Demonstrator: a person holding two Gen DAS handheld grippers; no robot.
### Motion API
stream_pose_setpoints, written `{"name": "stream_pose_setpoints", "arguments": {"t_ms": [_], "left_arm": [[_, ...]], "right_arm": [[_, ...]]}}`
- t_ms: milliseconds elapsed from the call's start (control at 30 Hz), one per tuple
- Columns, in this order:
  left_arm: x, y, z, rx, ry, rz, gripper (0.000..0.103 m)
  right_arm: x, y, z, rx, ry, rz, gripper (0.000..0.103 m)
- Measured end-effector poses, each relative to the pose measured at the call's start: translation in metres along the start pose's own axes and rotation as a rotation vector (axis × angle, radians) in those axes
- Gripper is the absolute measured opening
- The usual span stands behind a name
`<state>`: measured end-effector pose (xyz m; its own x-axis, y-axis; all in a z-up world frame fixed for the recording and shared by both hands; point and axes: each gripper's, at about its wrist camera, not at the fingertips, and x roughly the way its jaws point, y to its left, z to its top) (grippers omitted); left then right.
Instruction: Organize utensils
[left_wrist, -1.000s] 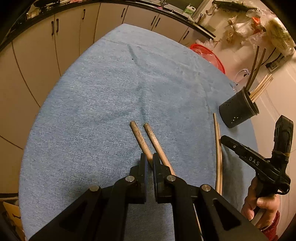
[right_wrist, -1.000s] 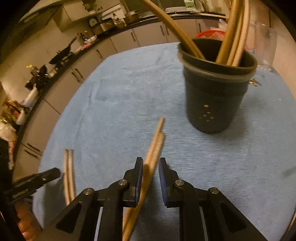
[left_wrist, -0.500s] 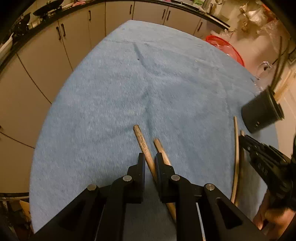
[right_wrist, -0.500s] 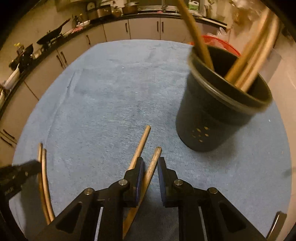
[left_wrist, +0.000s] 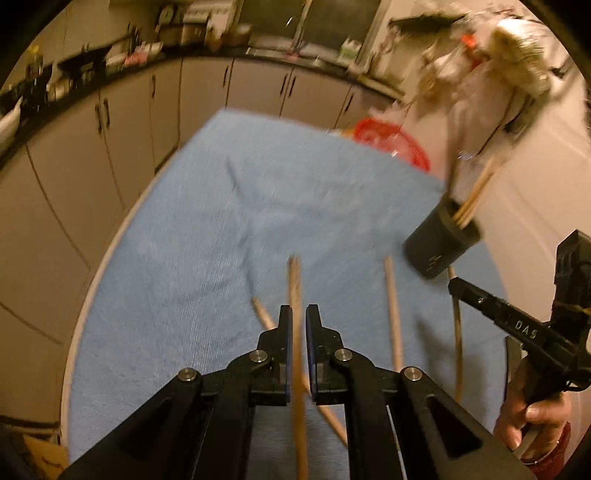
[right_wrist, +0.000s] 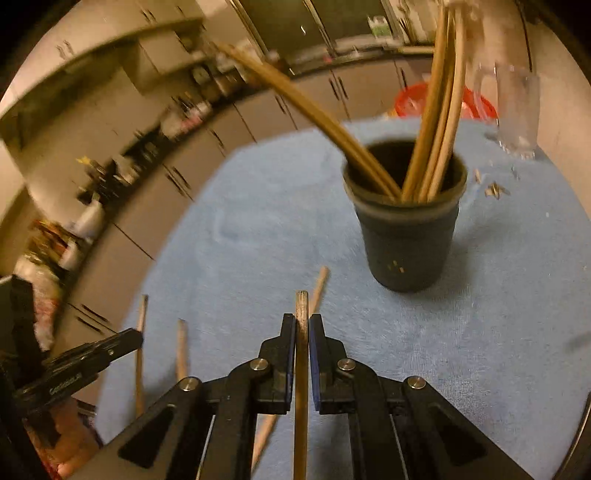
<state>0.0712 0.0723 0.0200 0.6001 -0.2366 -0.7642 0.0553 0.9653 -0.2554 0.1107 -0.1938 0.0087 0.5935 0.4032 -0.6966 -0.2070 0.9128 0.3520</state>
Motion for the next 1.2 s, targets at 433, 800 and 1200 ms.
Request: {"name": "stream_pose_setpoints", "arguments": {"t_ms": [433, 800, 1200], "left_arm": [[-0.061, -0.042, 0.013, 0.086, -0.106, -0.006, 0.007], [0.055, -0.012, 0.022, 0.038, 0.221, 0.078, 0.008], [0.112, -0.004, 0.026, 0.053, 0.315, 0.168, 0.008]], "right_arm": [[-0.107, 0.035, -0.003, -0.085, -0.301, 0.030, 0.008], [-0.113, 0.037, -0.008, -0.071, -0.309, 0.057, 0.007], [-0.110, 0.030, -0.009, -0.056, -0.302, 0.067, 0.007]]}}
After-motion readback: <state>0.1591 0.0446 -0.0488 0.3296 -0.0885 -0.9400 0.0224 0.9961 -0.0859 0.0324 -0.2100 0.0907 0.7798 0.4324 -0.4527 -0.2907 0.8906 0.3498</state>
